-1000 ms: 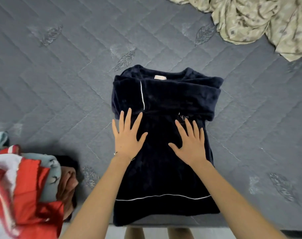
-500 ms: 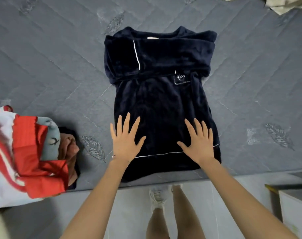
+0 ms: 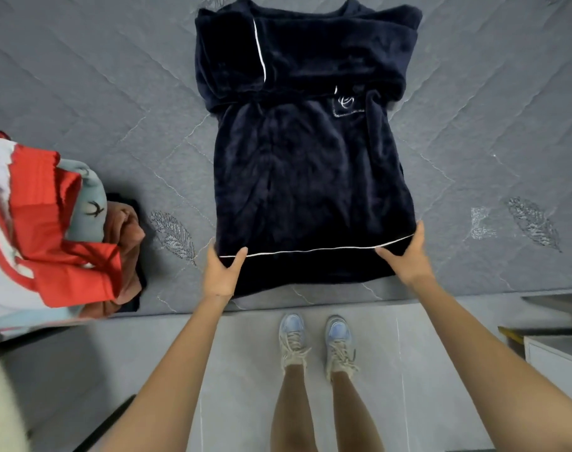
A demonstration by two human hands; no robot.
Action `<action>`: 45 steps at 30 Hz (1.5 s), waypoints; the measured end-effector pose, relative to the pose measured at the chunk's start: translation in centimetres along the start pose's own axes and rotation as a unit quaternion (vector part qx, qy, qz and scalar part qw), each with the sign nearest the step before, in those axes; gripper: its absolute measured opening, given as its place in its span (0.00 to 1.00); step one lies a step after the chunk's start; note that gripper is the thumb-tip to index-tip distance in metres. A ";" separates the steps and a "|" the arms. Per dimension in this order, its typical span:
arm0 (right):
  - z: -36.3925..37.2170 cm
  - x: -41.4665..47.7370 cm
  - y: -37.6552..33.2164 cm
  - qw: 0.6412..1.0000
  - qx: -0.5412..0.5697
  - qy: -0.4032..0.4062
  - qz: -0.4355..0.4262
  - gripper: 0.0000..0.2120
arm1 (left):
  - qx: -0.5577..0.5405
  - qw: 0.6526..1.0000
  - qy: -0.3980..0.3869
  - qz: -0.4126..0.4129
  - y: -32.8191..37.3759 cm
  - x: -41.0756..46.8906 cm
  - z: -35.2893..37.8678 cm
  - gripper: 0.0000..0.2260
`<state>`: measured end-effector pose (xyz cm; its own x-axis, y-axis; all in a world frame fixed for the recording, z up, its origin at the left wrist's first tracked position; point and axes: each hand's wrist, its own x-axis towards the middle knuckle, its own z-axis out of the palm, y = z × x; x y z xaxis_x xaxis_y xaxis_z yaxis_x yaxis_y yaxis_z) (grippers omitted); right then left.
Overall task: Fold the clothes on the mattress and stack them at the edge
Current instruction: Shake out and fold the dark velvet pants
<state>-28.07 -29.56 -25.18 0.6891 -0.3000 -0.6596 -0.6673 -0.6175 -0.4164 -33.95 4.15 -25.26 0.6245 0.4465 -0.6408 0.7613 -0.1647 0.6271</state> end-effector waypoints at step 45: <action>-12.4 -1.7 -22.7 0.865 0.498 0.035 0.050 0.16 | -0.410 0.905 0.107 0.035 24.5 0.8 -5.8 0.08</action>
<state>-10.60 -24.02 -6.84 0.6053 -0.3806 -0.6991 -0.6133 0.3370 -0.7144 -15.87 5.57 -7.83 0.5510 0.6349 -0.5416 0.2803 0.4705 0.8367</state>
